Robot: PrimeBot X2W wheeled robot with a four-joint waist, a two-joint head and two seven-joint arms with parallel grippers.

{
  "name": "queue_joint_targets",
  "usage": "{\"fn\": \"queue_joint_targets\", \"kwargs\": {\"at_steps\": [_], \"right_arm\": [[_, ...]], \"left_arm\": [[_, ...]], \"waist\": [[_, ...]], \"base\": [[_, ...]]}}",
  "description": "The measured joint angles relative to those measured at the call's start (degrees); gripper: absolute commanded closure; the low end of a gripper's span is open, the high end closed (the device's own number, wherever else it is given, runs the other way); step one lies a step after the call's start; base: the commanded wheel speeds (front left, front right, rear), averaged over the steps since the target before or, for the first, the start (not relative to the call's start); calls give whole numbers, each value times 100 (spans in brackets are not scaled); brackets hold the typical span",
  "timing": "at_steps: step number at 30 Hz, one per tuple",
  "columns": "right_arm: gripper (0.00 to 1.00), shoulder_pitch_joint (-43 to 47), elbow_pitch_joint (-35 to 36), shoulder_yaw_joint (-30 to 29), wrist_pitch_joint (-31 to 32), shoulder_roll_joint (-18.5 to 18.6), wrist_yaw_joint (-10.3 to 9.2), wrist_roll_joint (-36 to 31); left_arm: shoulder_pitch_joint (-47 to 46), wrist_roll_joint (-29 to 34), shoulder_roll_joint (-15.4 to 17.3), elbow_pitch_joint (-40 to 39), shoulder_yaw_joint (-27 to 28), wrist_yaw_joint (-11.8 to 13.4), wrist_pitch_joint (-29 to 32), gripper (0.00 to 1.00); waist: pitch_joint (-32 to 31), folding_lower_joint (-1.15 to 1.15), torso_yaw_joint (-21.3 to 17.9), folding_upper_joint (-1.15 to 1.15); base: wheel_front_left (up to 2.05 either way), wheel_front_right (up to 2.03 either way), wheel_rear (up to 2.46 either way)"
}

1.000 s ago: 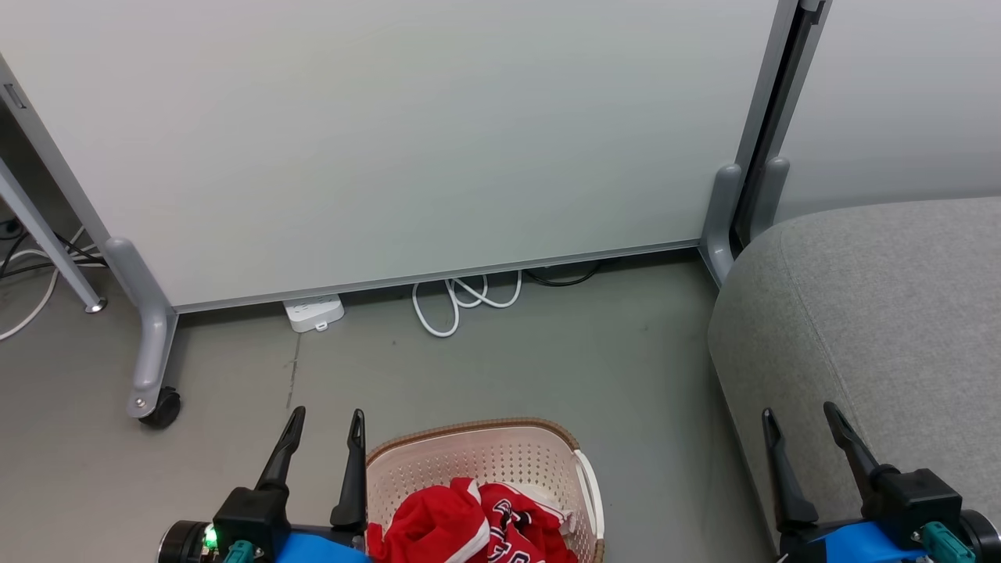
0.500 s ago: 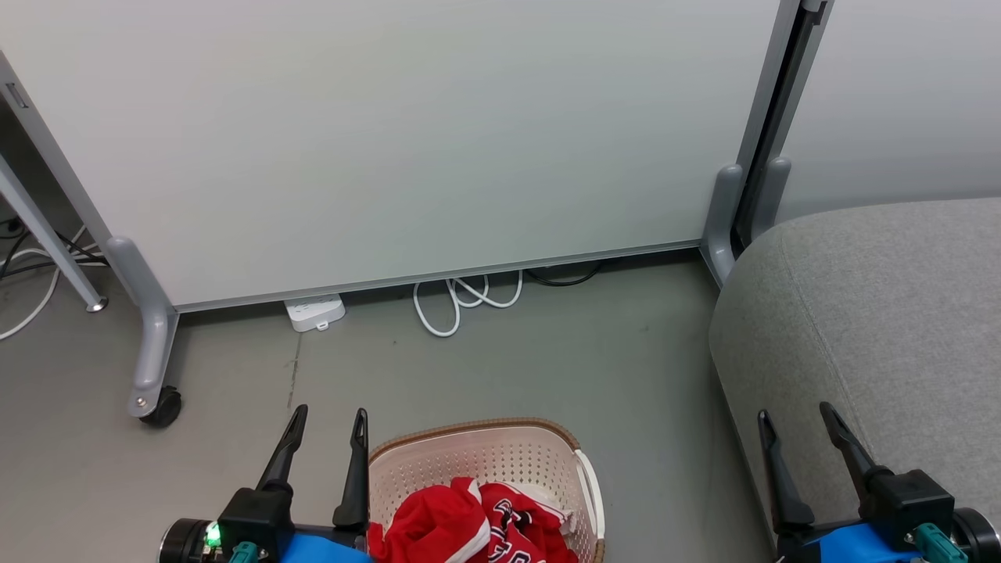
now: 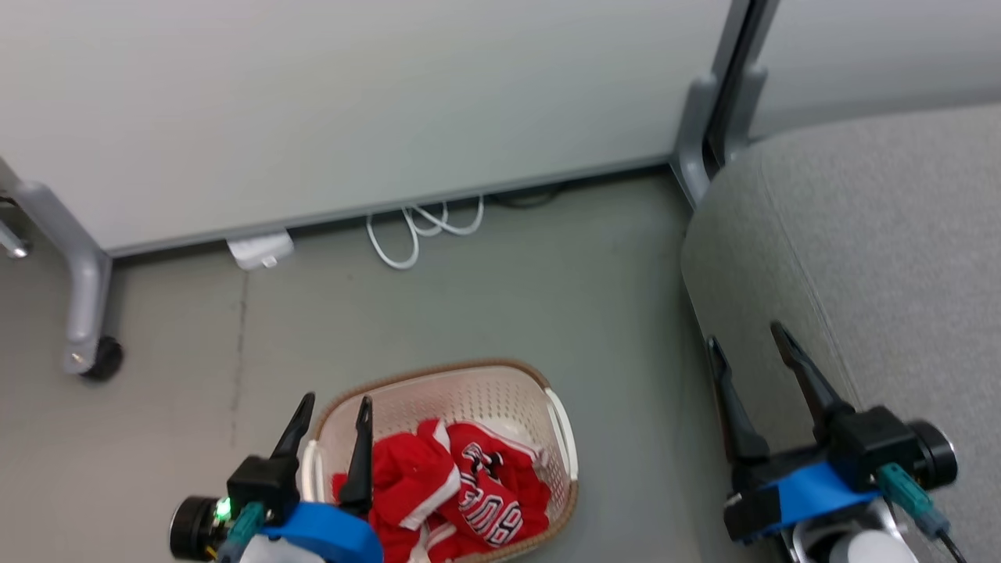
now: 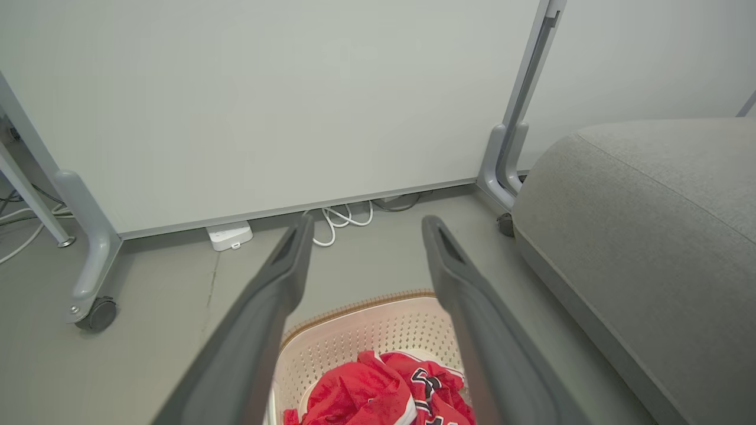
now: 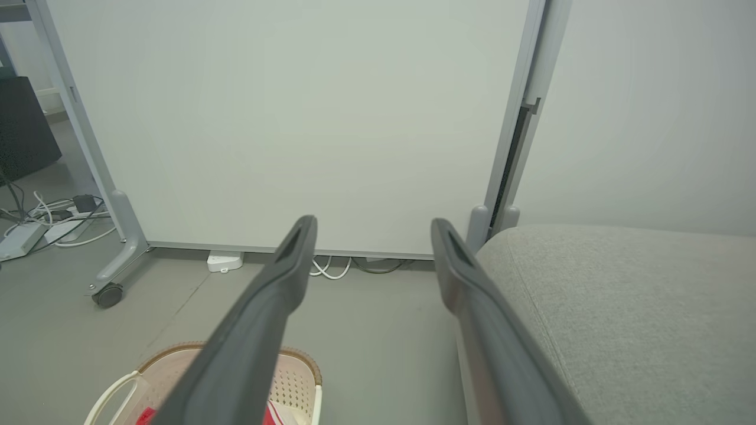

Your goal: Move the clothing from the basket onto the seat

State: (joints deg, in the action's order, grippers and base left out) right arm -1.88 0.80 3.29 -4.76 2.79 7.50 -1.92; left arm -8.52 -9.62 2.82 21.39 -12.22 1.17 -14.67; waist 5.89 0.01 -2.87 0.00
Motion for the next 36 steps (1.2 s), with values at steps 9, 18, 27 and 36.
{"fn": "queue_joint_targets", "kwargs": {"at_steps": [9,18,27,36], "right_arm": [[0,-1045,-233,486,-389,4,0,200],[0,-1873,-641,804,-778,10,0,382],[0,-2199,-940,932,-970,9,0,616],[0,-2286,-1093,999,-1014,8,0,710]], "left_arm": [[-1109,29,237,1047,-96,-240,388,0],[-2006,177,656,2234,-100,-231,1000,0],[-2372,177,906,3029,-4,92,1369,0],[-2560,115,1018,3457,94,421,1460,77]], "waist": [[1256,1,-592,0],[2464,1,-1357,0],[3252,0,-1996,0],[3420,-1,-2166,0]], "base": [[0,0,0],[0,0,0],[0,0,0],[0,0,0]]}}
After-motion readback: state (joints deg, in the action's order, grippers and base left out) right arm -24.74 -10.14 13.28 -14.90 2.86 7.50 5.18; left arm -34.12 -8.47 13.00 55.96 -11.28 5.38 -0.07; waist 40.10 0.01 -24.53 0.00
